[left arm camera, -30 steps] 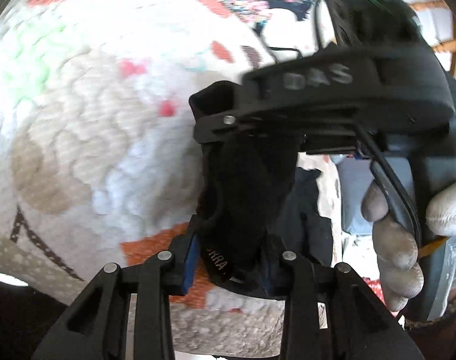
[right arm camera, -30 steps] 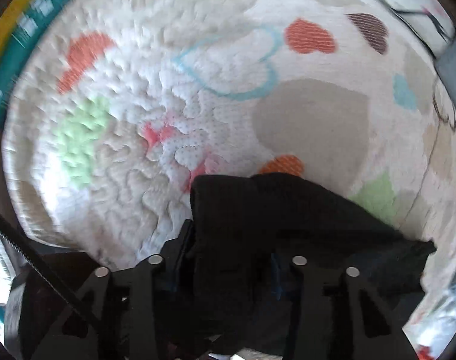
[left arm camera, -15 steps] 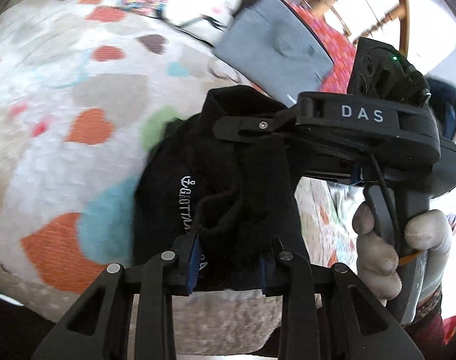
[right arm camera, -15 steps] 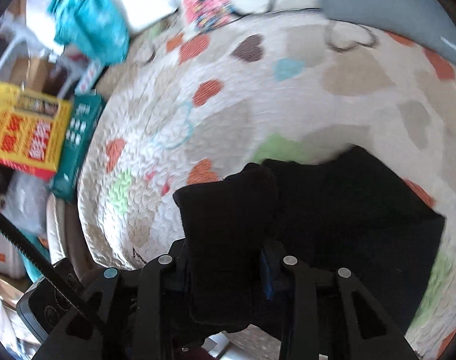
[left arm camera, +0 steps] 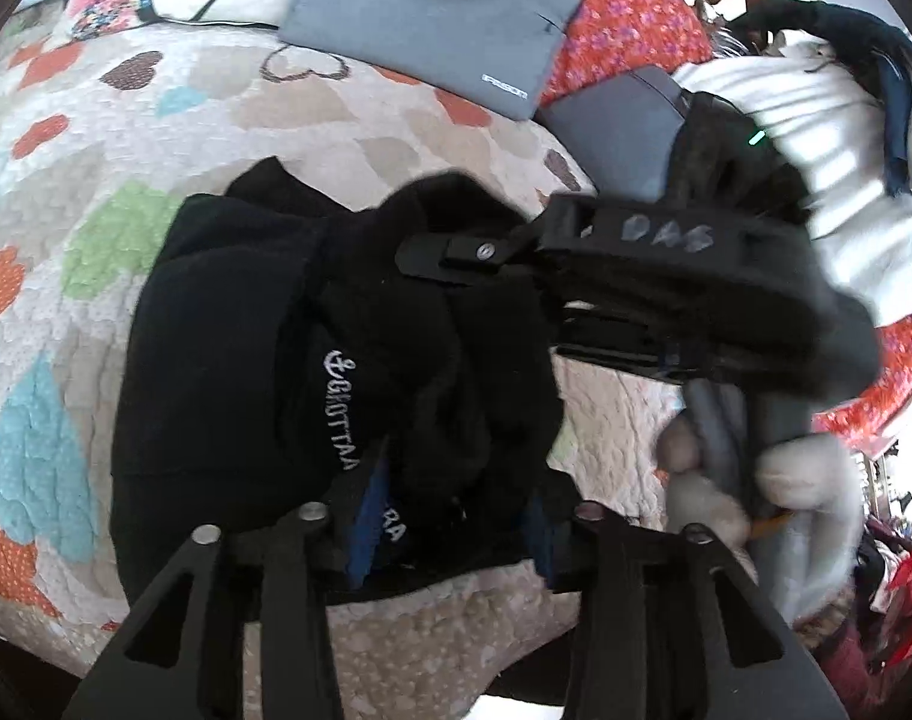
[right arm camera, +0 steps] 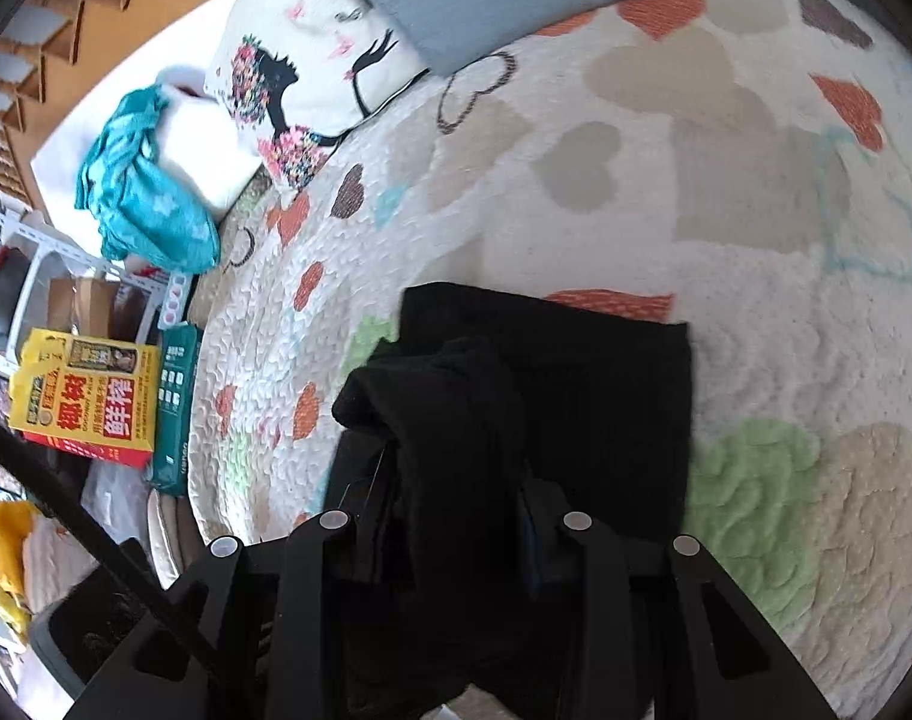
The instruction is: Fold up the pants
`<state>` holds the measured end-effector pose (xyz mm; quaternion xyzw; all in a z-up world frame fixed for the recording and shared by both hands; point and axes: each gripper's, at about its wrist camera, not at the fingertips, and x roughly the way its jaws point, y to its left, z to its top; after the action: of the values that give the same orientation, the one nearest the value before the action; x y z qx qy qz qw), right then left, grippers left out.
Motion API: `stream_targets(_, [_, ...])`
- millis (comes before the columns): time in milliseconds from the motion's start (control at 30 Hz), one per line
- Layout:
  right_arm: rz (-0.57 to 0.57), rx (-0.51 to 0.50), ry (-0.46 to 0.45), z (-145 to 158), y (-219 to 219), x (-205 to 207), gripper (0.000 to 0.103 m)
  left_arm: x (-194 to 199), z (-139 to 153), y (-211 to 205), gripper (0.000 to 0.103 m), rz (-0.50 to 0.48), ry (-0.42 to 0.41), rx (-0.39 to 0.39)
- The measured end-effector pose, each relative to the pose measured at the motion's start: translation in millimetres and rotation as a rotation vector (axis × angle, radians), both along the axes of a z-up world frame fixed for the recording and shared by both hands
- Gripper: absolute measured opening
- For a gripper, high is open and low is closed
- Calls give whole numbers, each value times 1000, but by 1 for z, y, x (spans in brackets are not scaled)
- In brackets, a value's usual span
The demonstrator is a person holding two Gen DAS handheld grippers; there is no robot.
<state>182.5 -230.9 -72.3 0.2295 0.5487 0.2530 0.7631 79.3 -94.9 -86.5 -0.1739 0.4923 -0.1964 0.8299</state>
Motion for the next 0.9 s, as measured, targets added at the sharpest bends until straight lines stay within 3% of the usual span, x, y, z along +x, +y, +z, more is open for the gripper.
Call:
stream_targets(167, [-80,-88,25,-7,-23,2,40,-13,19,14,51,-72,9,-99])
stream_targets(267, [-170,-144,18,-2,-45,3,61,-19,35,28,54,-62,-30,-114])
stream_targets(333, [-251,-165,-39,11,-60,-3,62,-15,41,42,55,-14,-45,-115])
stream_targets(400, [-269,-41,-110,26,-70,-11,62,-7,40,53,55,32,-48,-113])
stream_targets(467, [-218,159,-157,36,-71,-15,62,2,36,64,55,81,-32,-117])
stream_targets(533, [-136,339,-136,33,-62,-15,62,11,26,69,55,103,-3,-148])
stream_targets(567, [-106,379,-106,28,-55,-14,62,12,23,69,55,109,8,-150])
stream_targets(633, [-121,270,-78,20,-43,-13,62,14,14,68,55,115,29,-146])
stream_targets(700, [-145,22,-83,16,-32,-14,62,10,12,66,55,110,18,-109])
stream_targets(733, [-142,-45,-81,13,-28,-14,62,9,9,64,55,108,6,-78])
stream_targets(800, [-112,-72,-53,3,-23,-13,61,10,2,62,55,114,11,-34])
stream_targets(867, [-99,-70,-32,-7,-20,-14,59,10,-3,64,55,120,28,-52])
stream_targets(900, [-89,-70,-24,-11,-17,-14,53,10,-2,66,55,121,27,-61])
